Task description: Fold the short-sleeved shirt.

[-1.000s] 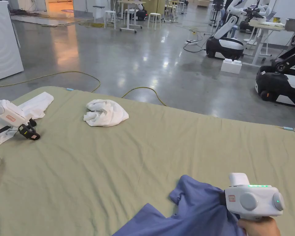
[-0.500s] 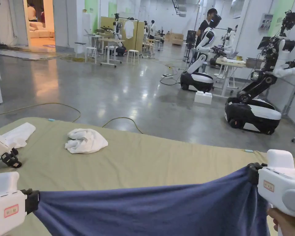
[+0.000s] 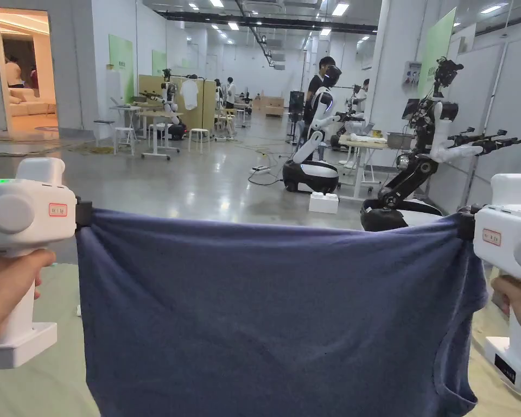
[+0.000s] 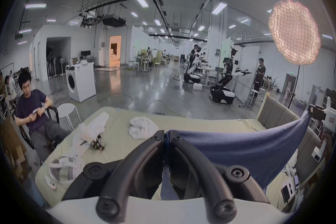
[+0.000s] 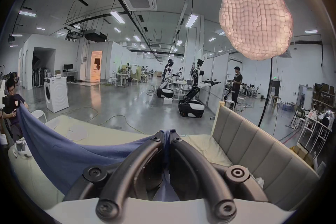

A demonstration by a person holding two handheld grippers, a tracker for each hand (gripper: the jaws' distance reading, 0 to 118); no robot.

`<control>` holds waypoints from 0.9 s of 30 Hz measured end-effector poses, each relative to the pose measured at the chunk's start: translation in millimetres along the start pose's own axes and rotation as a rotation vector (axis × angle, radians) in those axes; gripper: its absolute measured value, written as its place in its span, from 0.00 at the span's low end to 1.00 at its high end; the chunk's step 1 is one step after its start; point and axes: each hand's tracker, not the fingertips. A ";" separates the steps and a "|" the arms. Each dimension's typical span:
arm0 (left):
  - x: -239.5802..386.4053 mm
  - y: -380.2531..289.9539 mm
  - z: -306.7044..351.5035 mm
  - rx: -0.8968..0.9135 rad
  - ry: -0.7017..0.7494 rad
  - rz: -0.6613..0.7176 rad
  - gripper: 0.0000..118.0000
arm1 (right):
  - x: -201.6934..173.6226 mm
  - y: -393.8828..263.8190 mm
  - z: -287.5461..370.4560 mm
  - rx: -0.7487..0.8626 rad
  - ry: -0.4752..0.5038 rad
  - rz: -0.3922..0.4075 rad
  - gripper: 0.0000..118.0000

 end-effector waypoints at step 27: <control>-14.0 -55.6 -47.6 -0.029 -0.006 -0.019 0.05 | -27.3 -47.9 -19.7 -0.038 -0.018 0.099 0.04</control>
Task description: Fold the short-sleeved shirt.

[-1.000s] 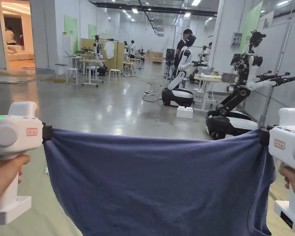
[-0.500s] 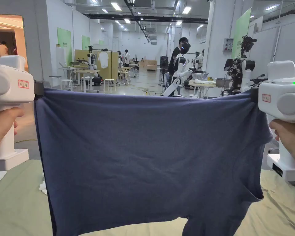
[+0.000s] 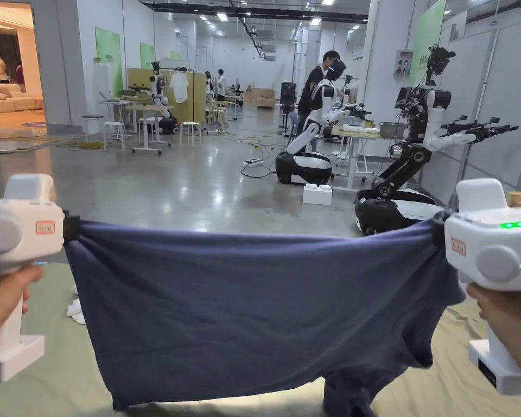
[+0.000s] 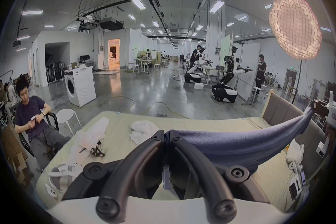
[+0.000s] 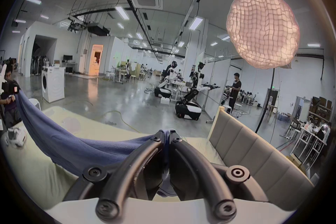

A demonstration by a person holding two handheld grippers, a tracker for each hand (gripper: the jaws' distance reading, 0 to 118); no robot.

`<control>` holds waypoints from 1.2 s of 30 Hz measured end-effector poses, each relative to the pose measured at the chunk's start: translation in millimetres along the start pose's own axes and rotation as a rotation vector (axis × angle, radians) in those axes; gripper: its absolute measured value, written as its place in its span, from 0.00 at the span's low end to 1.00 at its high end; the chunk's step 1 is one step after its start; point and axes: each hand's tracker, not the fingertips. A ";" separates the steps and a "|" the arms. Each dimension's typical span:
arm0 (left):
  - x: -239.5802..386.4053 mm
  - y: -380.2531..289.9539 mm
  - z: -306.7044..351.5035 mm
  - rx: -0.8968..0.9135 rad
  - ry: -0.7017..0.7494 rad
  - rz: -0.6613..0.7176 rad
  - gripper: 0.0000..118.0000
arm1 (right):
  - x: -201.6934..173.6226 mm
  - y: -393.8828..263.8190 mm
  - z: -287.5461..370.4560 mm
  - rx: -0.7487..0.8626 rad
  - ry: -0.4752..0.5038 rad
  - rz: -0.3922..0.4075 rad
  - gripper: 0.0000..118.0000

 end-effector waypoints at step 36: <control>-40.4 -347.9 178.1 -0.580 -0.054 0.044 0.05 | -11.7 -323.2 237.0 -0.668 0.096 0.089 0.04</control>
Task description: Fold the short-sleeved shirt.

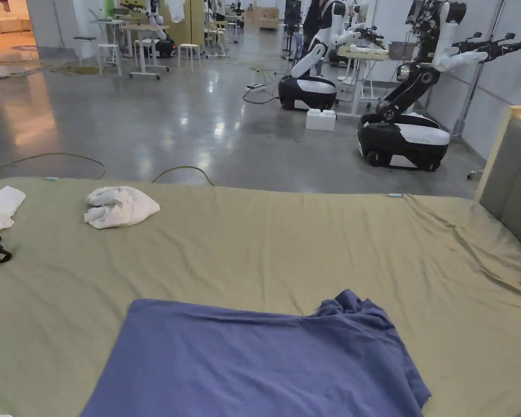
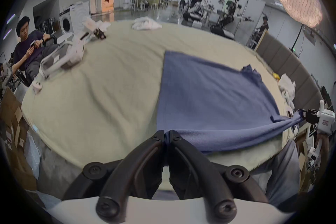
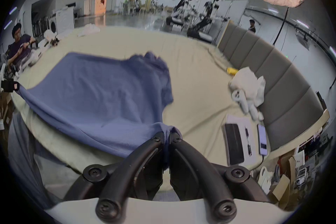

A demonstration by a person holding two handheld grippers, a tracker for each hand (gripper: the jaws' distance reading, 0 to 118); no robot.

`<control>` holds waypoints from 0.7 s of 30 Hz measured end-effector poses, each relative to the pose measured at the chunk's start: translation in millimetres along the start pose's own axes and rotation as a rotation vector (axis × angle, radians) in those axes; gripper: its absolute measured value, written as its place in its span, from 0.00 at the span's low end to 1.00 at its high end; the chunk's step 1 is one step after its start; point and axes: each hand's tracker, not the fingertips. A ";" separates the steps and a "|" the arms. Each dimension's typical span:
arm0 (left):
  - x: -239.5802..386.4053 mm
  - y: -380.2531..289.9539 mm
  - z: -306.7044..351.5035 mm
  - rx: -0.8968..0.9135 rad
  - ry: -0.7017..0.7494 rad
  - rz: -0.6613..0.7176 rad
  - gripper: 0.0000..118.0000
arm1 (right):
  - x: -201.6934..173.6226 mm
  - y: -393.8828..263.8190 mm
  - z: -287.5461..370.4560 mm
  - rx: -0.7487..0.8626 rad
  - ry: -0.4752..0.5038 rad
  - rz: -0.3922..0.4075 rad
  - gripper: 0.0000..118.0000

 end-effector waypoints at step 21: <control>21.1 -9.6 -21.8 -0.057 0.112 -0.050 0.47 | -17.0 -9.3 -16.3 -0.023 -0.002 -0.092 0.64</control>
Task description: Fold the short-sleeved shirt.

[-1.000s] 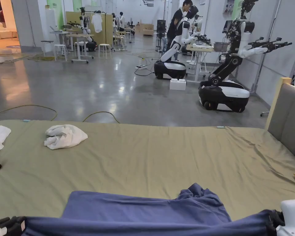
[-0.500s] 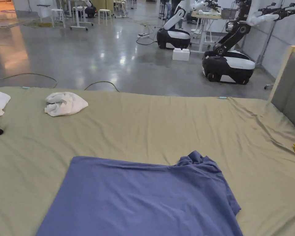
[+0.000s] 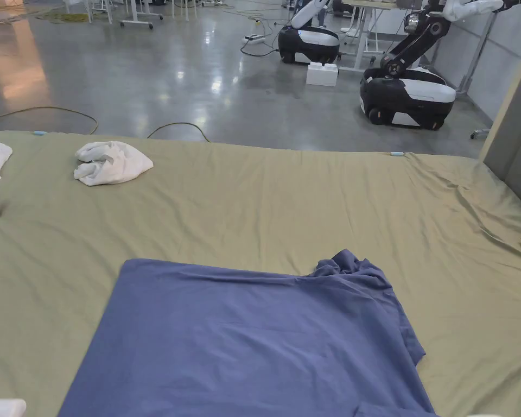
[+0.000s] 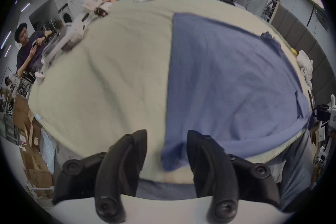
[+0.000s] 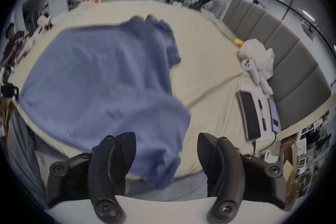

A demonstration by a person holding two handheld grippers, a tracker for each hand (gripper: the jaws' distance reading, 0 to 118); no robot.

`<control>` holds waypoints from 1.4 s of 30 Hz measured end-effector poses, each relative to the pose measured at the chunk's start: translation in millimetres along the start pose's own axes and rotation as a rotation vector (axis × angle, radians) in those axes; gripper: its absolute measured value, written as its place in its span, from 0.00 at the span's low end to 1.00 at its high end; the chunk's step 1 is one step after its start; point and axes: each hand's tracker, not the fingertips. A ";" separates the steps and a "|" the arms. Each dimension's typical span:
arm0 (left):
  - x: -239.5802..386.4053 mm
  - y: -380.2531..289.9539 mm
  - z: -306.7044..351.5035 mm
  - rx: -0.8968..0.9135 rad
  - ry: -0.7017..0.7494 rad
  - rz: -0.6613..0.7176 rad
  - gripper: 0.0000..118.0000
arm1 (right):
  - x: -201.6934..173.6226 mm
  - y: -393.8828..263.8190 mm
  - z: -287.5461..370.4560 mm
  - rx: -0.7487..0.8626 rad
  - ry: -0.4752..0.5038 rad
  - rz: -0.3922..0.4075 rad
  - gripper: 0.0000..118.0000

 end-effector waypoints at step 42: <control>-38.9 3.6 40.8 0.096 -0.121 0.074 0.04 | -94.8 109.3 16.0 0.684 0.056 -0.100 0.00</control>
